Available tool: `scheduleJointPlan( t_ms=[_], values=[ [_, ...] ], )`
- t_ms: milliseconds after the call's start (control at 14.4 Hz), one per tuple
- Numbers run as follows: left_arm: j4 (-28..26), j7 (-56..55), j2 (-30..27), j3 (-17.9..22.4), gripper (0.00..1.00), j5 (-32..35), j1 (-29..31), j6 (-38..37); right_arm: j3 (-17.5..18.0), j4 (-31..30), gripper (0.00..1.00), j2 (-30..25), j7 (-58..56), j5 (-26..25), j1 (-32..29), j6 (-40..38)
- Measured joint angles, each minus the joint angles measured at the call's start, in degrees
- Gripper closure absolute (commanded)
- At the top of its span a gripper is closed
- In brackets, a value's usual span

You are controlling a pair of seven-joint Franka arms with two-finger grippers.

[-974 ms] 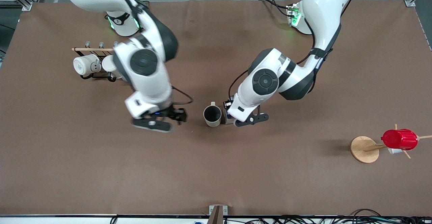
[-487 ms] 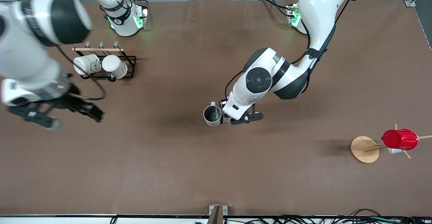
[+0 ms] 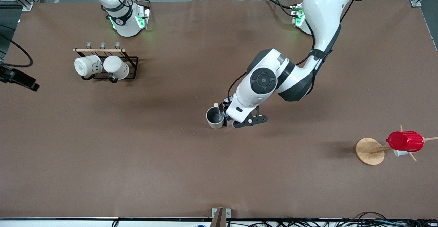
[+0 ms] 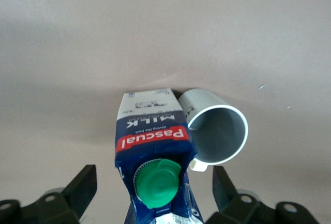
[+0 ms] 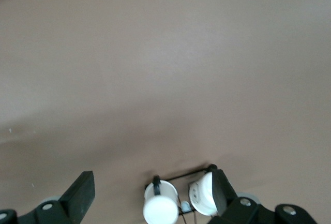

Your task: Place cup and milk on table

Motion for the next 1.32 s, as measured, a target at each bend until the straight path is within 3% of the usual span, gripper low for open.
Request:
scheduleJointPlan(
  t_ms=[209,417,626,1043,1322],
  values=[
    [1.36,0.0,-3.89,0.93,0.0,5.93,1.01,-4.13,-0.64,-1.27,0.0,-0.68,-2.58,0.84,0.01,-0.43],
    [1.93,0.76,-10.83,1.67,0.0,9.09,6.65,-10.91,-0.72,-3.0,0.0,-0.91,-3.1,1.6,-0.03,-0.17],
    [1.94,7.36,-17.95,1.78,0.0,9.16,13.65,-16.74,0.31,-6.39,0.0,-2.88,-4.86,1.69,-1.25,1.67],
    [1.39,34.08,-26.7,1.75,0.0,6.55,26.17,-27.73,0.82,-7.9,0.0,-4.31,-6.39,1.8,-1.61,2.0],
    [-5.61,39.78,-33.35,3.13,0.0,2.34,28.52,-28.48,0.72,-8.05,0.0,-4.33,-6.59,2.08,-1.61,2.01]
  ],
)
